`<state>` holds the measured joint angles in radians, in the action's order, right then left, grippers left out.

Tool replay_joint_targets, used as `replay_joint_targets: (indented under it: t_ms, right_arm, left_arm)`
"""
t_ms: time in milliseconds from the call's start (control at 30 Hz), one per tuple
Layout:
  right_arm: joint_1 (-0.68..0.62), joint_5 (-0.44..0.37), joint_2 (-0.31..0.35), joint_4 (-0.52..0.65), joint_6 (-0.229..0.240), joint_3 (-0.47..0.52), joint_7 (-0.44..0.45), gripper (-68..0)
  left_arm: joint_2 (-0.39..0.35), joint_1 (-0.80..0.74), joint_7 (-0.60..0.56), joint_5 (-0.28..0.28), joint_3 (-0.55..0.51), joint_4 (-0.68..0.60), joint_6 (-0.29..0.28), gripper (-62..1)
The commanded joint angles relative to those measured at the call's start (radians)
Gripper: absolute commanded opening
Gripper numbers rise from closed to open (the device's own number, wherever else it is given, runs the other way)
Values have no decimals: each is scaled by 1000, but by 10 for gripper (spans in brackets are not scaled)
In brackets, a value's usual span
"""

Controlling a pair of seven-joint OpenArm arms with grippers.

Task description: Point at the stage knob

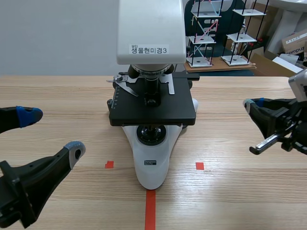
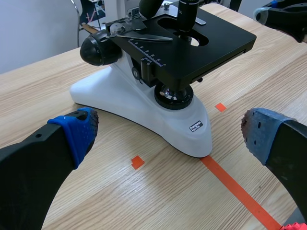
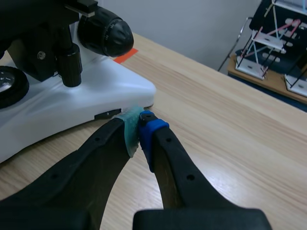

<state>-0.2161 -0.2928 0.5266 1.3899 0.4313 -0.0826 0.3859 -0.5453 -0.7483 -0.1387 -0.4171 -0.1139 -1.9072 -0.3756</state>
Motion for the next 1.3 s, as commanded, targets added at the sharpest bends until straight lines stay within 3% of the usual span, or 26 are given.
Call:
replay_joint_targets:
  t_ms: [0, 267, 467, 767, 1267]
  right_arm:
    - [46, 12, 16, -14, 5, -16, 42, -677]
    - [201, 111, 16, -205, 5, -159, 234, -677]
    - [286, 133, 0, -352, 3, -255, 399, -677]
    - [414, 190, -80, -540, 3, -343, 474, -677]
    - [443, 197, -119, -549, -5, -389, 447, -677]
  left_arm:
    - [10, -2, -18, -9, -8, -18, -4, 14]
    - [10, -2, -18, -9, -8, -18, -4, 14]
    - [10, -2, -18, -9, -8, -18, -4, 14]
    - [10, -2, -18, -9, -8, -18, -4, 14]
    - [10, -2, -18, -9, -8, -18, -4, 14]
